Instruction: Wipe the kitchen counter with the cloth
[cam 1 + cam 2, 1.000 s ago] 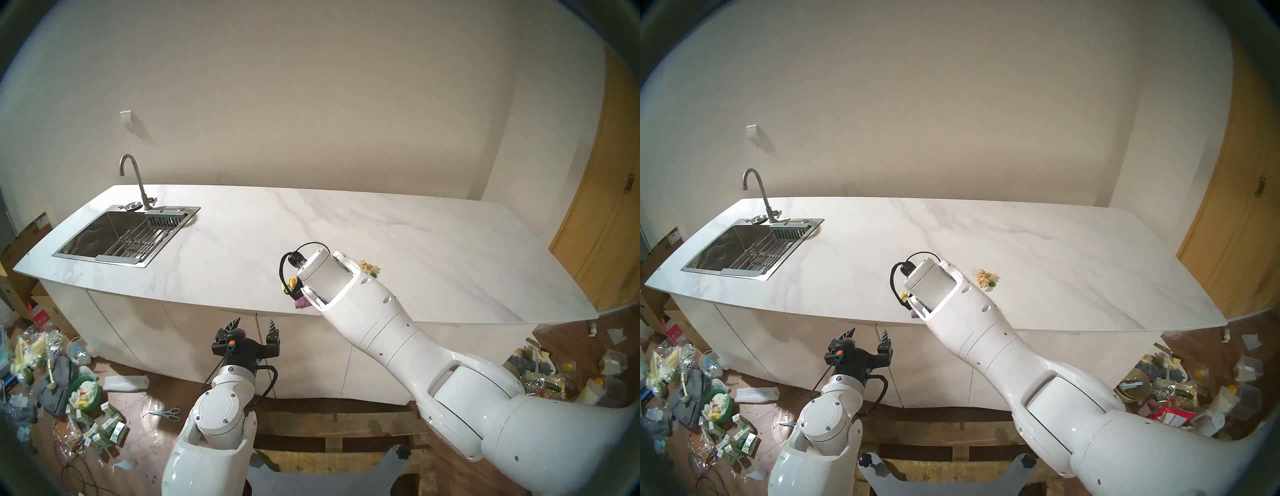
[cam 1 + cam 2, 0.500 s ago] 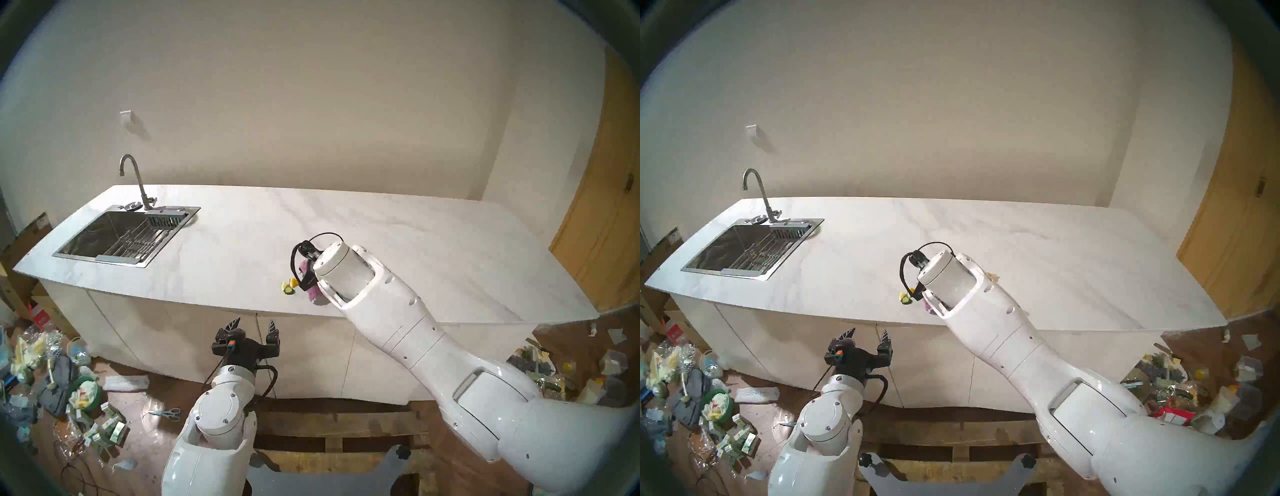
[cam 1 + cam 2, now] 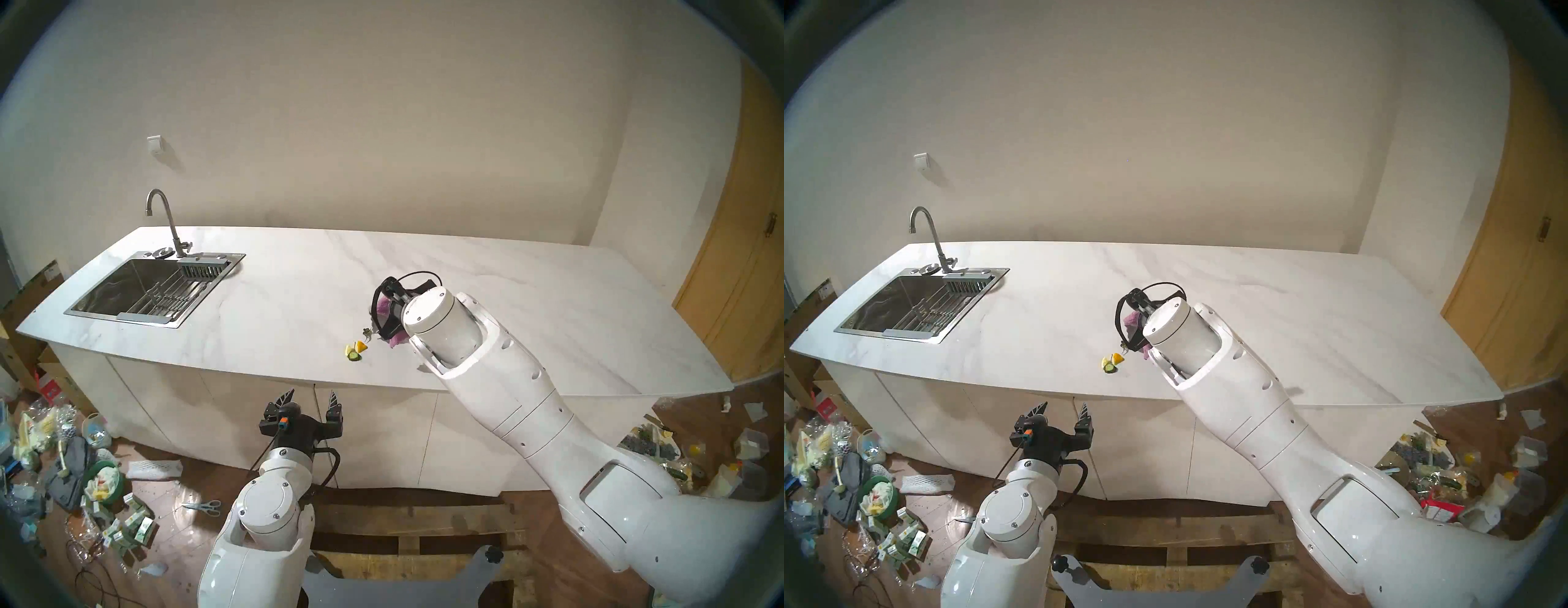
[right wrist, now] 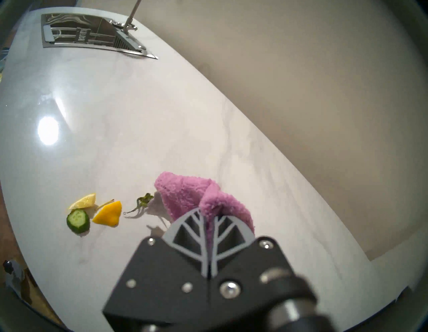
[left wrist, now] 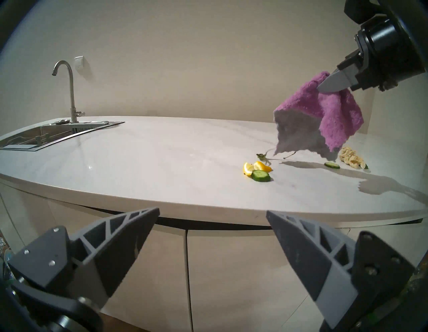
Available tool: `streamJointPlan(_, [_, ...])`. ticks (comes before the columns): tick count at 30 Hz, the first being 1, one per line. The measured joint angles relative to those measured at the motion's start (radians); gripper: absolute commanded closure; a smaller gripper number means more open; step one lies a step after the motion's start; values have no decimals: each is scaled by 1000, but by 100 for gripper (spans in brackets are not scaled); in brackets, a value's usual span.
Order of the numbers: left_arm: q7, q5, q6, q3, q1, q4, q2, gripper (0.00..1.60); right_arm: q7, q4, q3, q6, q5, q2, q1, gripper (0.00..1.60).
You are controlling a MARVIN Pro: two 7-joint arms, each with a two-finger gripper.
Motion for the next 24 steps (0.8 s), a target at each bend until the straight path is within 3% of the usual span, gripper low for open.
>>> streamJointPlan(7, [0, 0, 0, 0, 0, 0, 0, 0, -11, -86, 39, -4, 10, 25, -24, 160])
streamJointPlan(13, [0, 0, 0, 0, 0, -1, 0, 0, -71, -140, 85, -8, 4, 40, -56, 160])
streamJointPlan(18, [0, 0, 0, 0, 1, -2, 0, 0, -114, -126, 109, -22, -6, 45, -68, 160])
streamJointPlan(24, [0, 0, 0, 0, 1, -3, 0, 0, -168, -22, 147, -58, -16, 43, -65, 160])
